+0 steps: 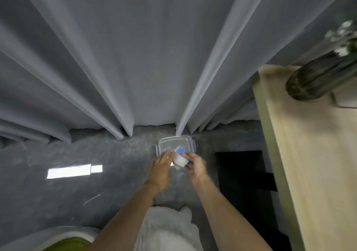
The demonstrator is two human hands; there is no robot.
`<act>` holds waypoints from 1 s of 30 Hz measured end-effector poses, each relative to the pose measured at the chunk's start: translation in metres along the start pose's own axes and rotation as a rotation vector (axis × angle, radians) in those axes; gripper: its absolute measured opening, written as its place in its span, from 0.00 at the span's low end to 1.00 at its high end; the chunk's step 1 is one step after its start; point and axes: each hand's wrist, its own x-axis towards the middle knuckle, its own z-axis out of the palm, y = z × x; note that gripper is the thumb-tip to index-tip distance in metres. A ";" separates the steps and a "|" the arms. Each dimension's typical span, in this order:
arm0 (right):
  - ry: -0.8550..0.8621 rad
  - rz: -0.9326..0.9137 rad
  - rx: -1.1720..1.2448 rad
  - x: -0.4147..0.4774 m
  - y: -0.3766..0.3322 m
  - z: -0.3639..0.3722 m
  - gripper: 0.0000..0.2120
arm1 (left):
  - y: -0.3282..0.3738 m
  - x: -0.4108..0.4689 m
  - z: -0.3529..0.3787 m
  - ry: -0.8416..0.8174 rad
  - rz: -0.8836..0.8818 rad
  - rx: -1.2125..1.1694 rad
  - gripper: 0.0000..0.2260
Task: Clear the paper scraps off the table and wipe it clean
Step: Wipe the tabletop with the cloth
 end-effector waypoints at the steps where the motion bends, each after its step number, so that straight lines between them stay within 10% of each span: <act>1: 0.026 -0.030 0.000 -0.023 -0.012 -0.002 0.05 | 0.014 -0.013 -0.016 0.001 0.039 0.032 0.36; 11: 0.109 -0.237 0.121 -0.188 -0.091 -0.072 0.18 | 0.156 -0.095 -0.129 0.014 0.493 0.149 0.31; 18: 0.121 -0.296 0.204 -0.253 -0.103 -0.156 0.23 | 0.258 -0.114 -0.138 -0.476 0.381 -0.207 0.10; 25: 0.119 -0.312 0.610 -0.313 -0.070 -0.250 0.06 | 0.331 -0.150 -0.108 -0.647 0.419 -0.217 0.11; 30: 0.067 -0.350 0.761 -0.340 -0.026 -0.306 0.12 | 0.385 -0.198 -0.085 -0.804 0.418 -0.367 0.08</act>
